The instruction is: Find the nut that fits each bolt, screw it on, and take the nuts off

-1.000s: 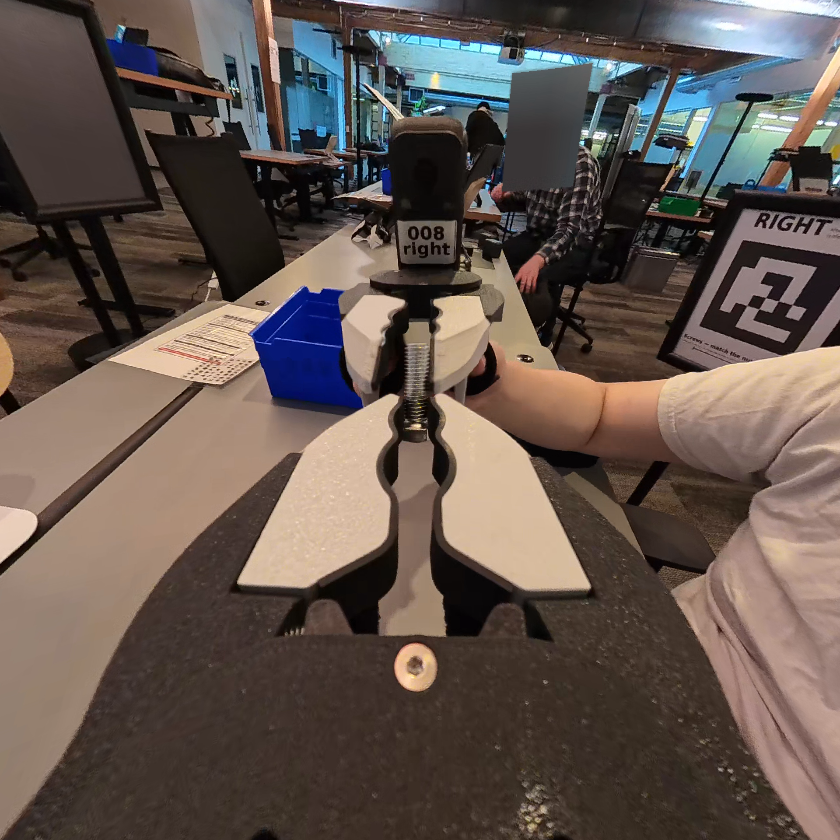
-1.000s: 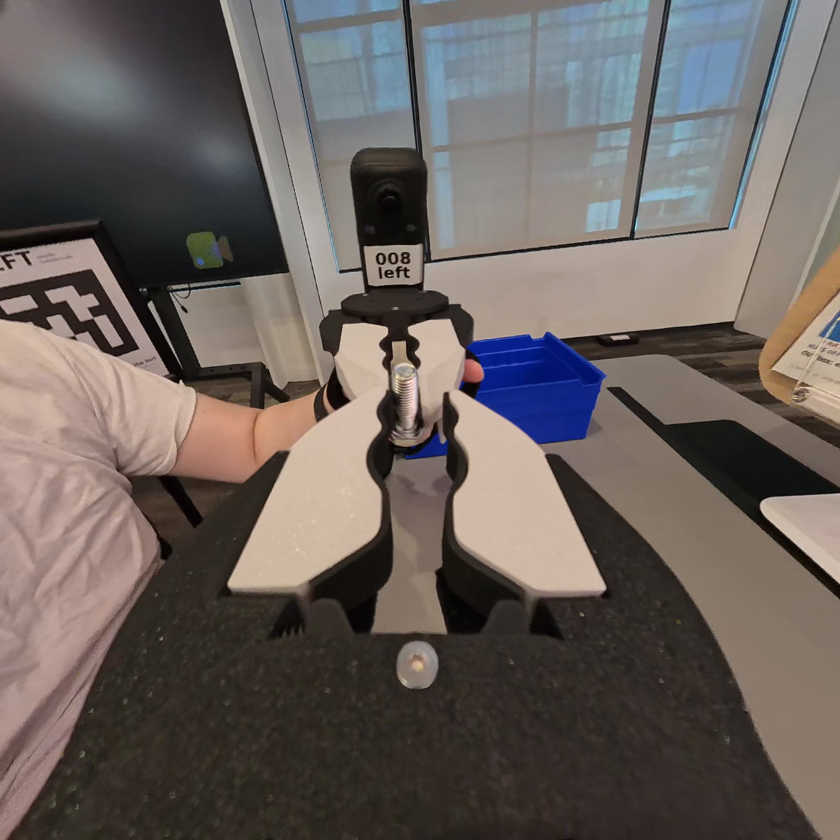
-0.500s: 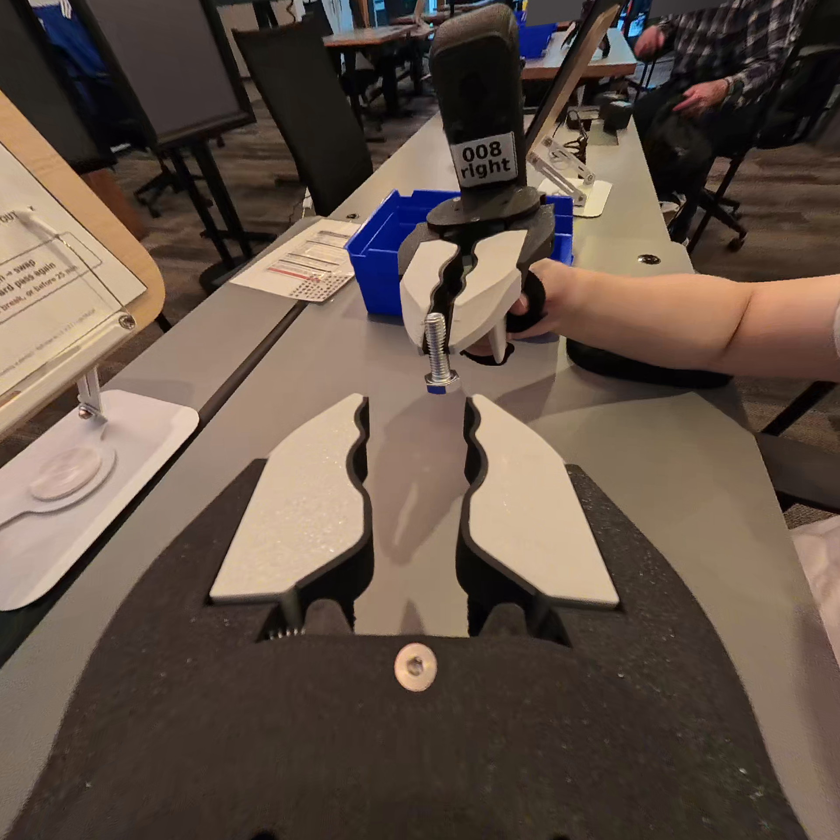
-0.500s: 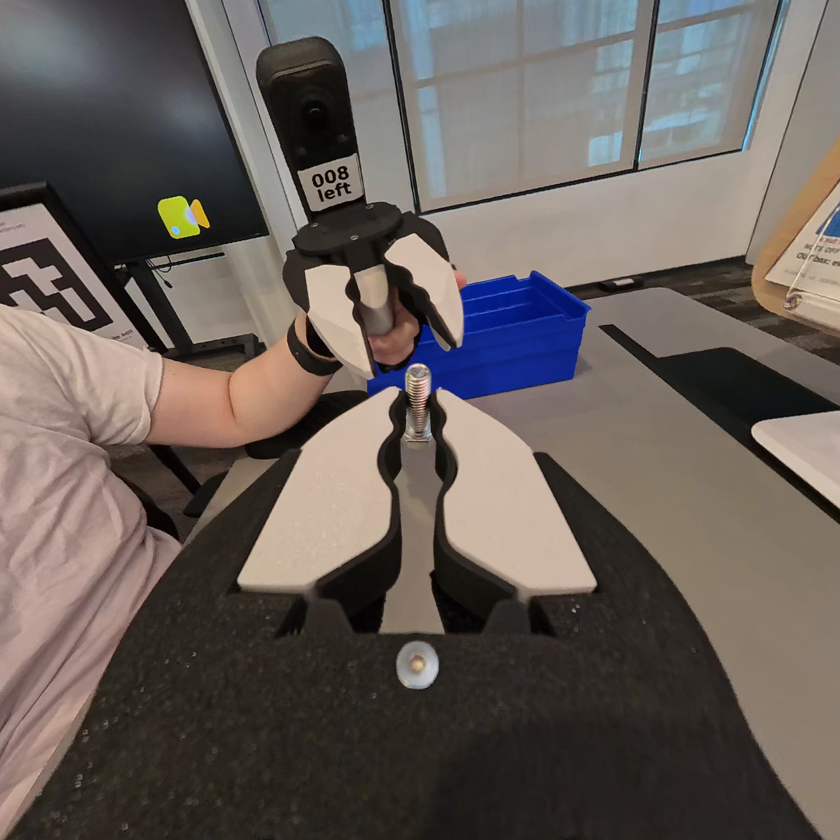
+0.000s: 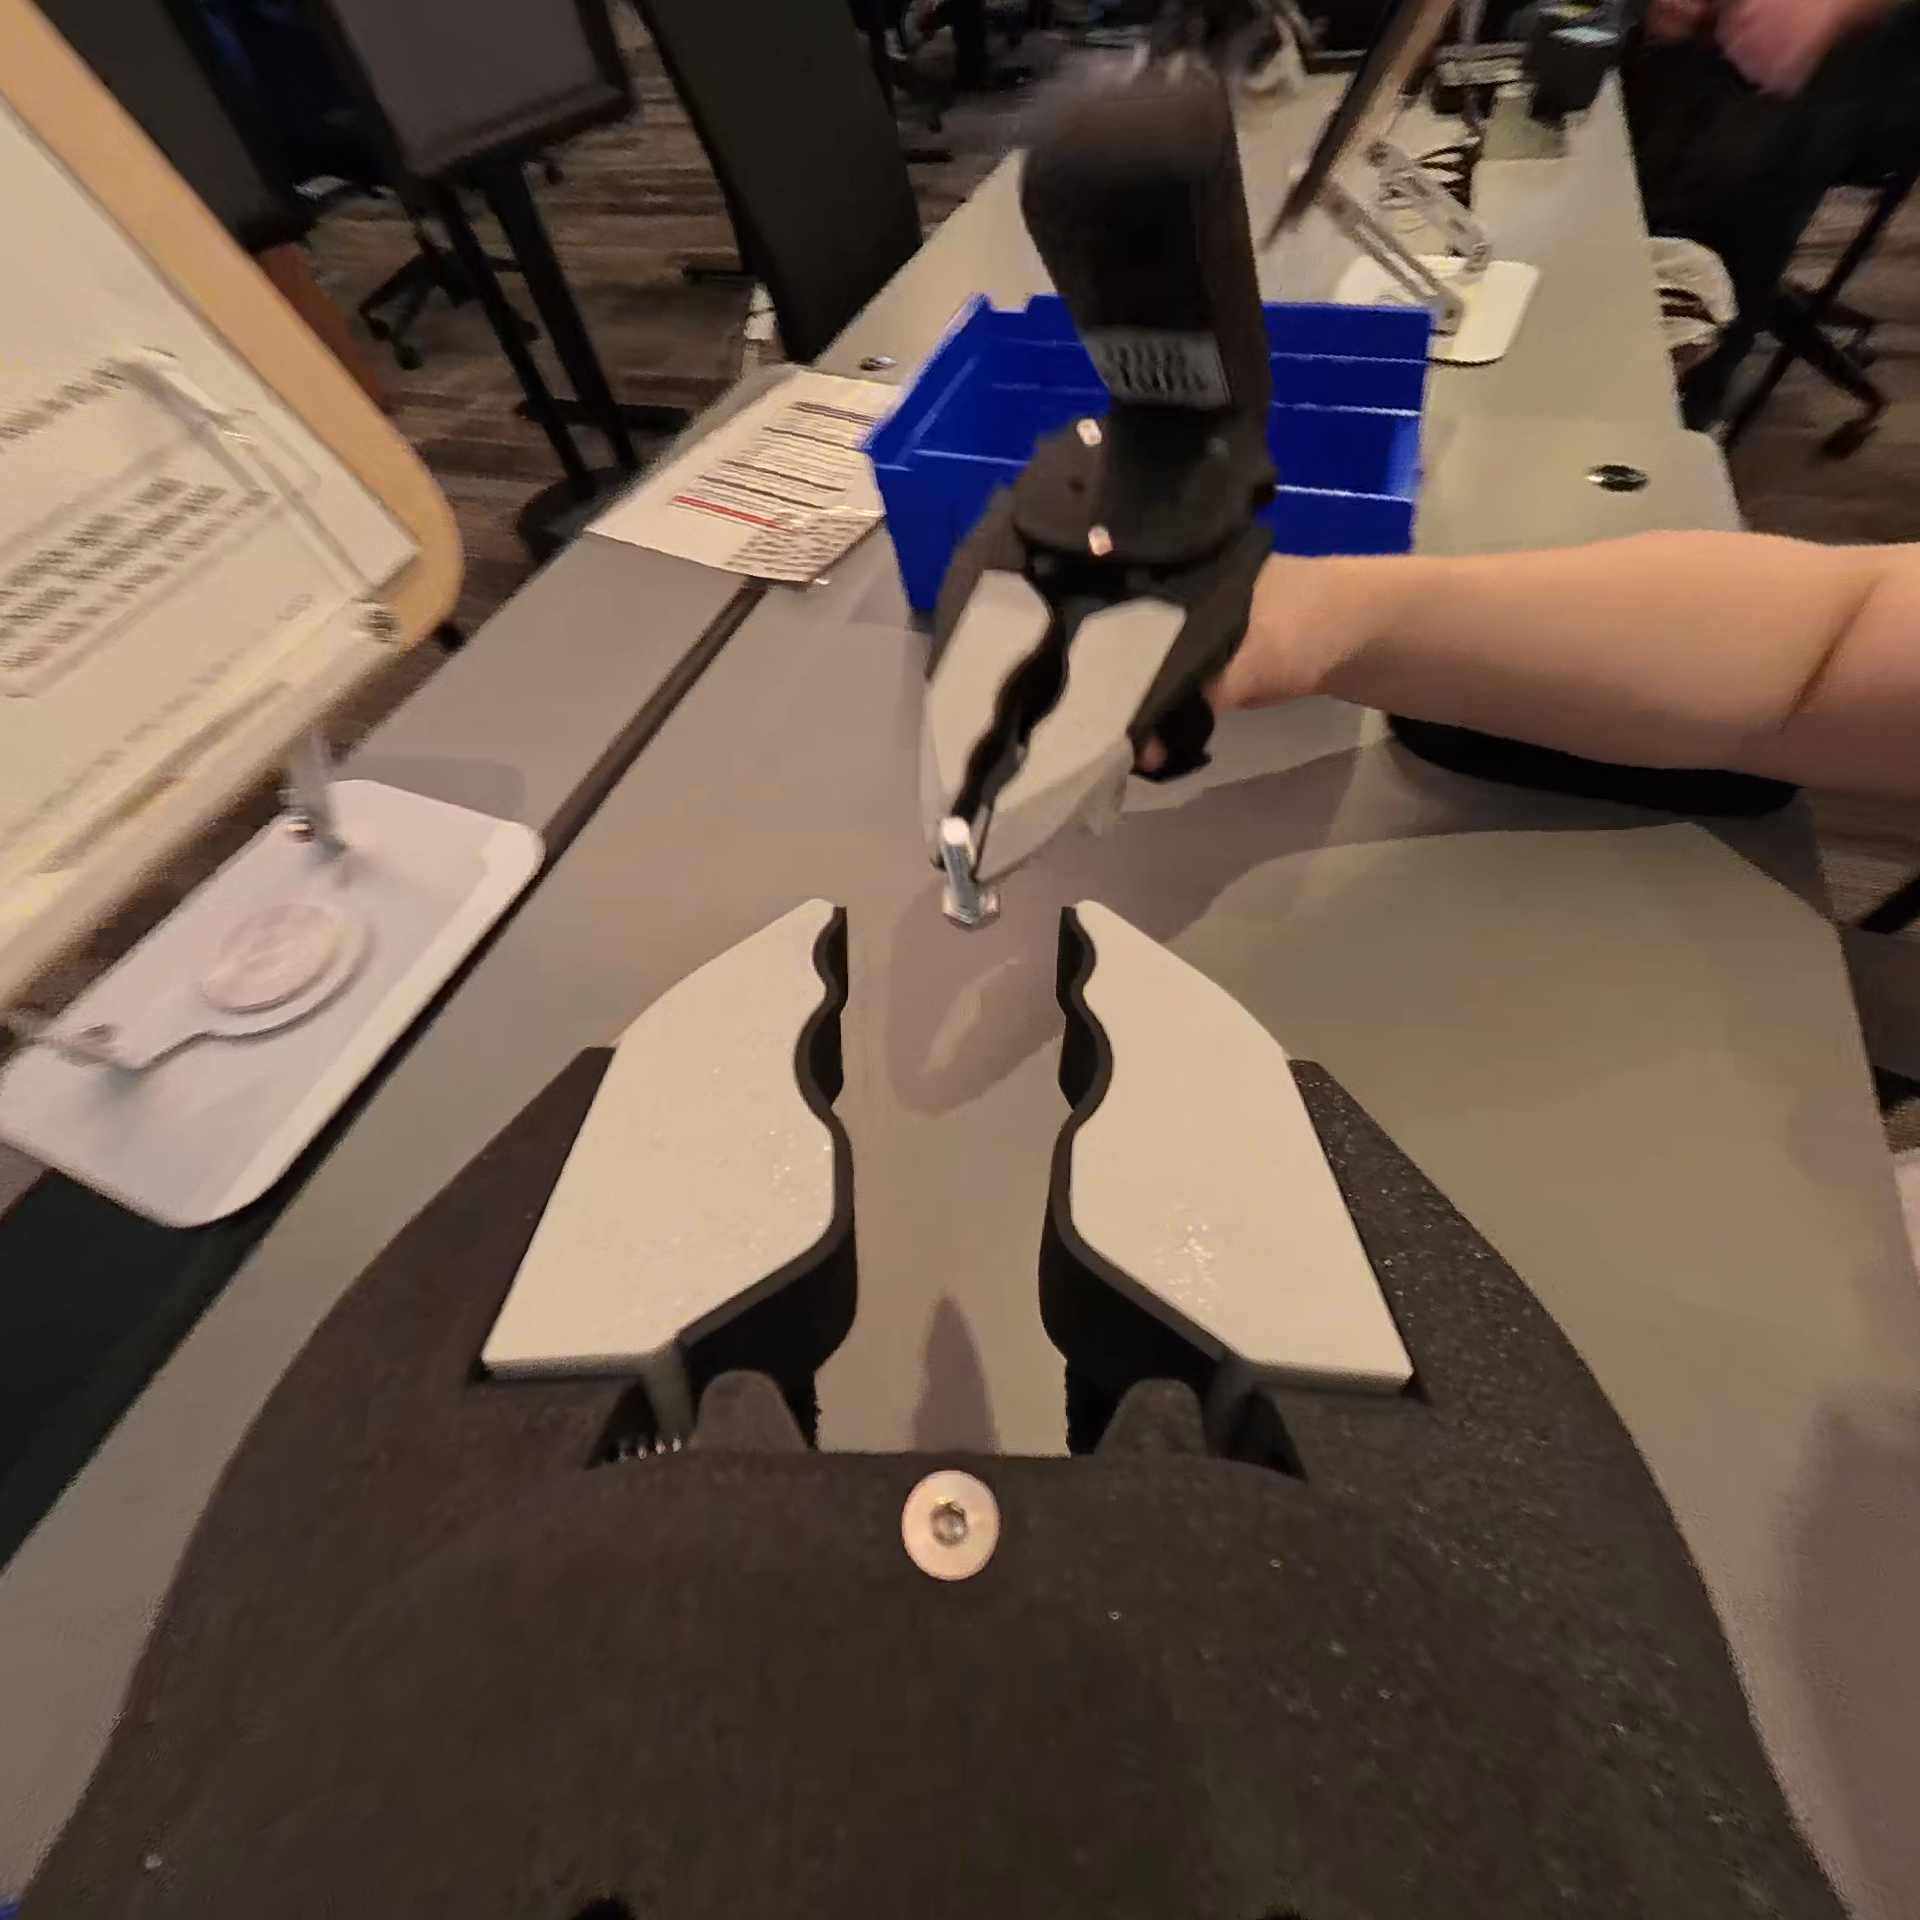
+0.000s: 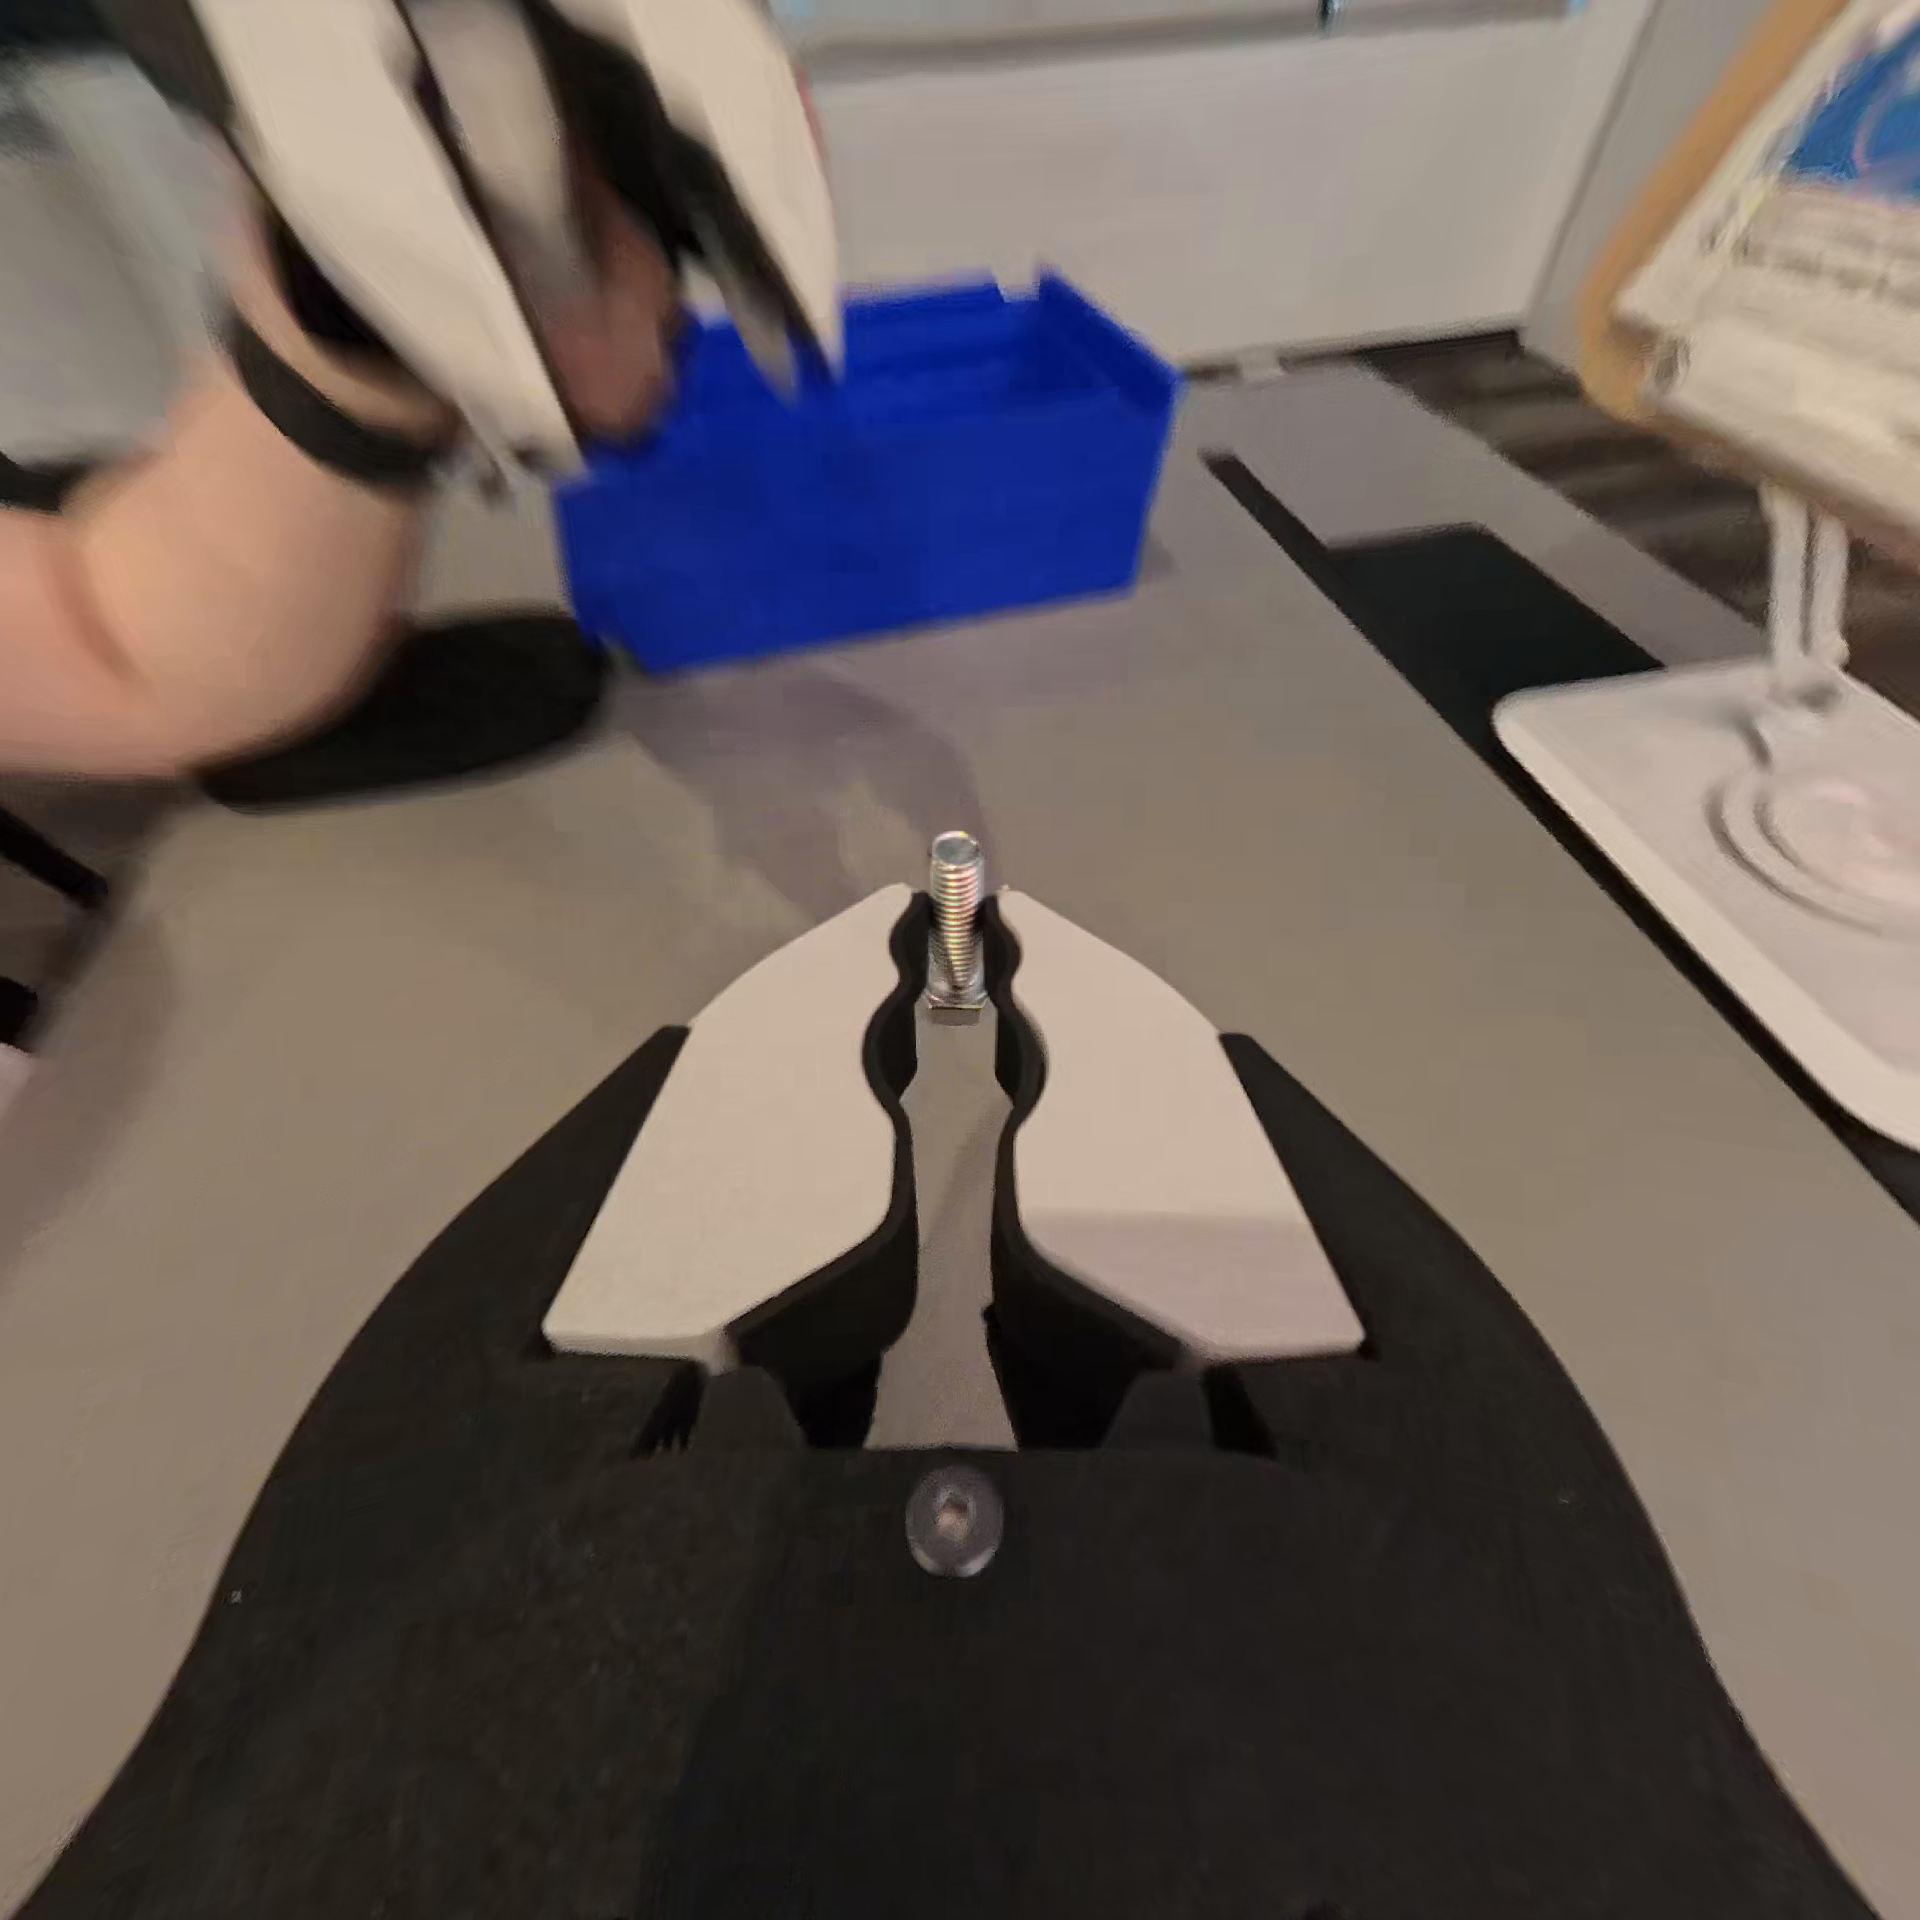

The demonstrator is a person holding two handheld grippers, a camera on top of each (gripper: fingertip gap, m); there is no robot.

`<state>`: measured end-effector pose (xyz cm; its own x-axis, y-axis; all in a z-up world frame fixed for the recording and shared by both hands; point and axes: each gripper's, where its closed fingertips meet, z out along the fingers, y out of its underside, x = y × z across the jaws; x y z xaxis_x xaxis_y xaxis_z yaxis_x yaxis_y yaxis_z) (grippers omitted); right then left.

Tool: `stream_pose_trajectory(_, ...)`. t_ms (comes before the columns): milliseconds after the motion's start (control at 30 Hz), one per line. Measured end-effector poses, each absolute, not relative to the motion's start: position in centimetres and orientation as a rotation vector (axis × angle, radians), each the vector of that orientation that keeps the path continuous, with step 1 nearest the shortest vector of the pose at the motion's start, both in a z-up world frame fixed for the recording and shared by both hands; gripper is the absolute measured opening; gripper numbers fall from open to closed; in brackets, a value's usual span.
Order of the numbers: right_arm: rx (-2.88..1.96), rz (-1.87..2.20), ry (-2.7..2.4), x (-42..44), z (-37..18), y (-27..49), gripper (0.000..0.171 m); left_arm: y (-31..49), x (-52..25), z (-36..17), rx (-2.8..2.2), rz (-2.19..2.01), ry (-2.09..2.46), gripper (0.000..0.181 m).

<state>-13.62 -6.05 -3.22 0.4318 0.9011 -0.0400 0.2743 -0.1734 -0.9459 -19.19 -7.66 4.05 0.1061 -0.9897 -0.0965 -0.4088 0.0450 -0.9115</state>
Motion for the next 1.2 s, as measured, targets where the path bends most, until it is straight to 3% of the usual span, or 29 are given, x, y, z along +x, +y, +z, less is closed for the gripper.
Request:
stream_pose_trajectory(200,-1.836,0.675,-1.112,-13.4,-9.4,-4.4,0.009,-0.9,-30.5,7.6,-1.665,-0.458,1.150,0.041)
stream_pose_trajectory(567,-1.946,0.512,-1.181,-12.0,-13.4,-2.9,0.009,6.0,-48.5,-1.6,-2.323,-0.323,0.591,0.032)
stream_pose_trajectory(867,-1.968,0.548,-1.138,-11.4,-13.8,-3.1,0.011,9.7,-48.7,-8.0,-2.446,-0.084,0.655,0.033)
stream_pose_trajectory(1200,-1.937,0.581,-1.077,-11.0,-12.4,-2.7,0.025,12.3,-47.2,-9.8,-2.395,-0.155,0.709,0.038)
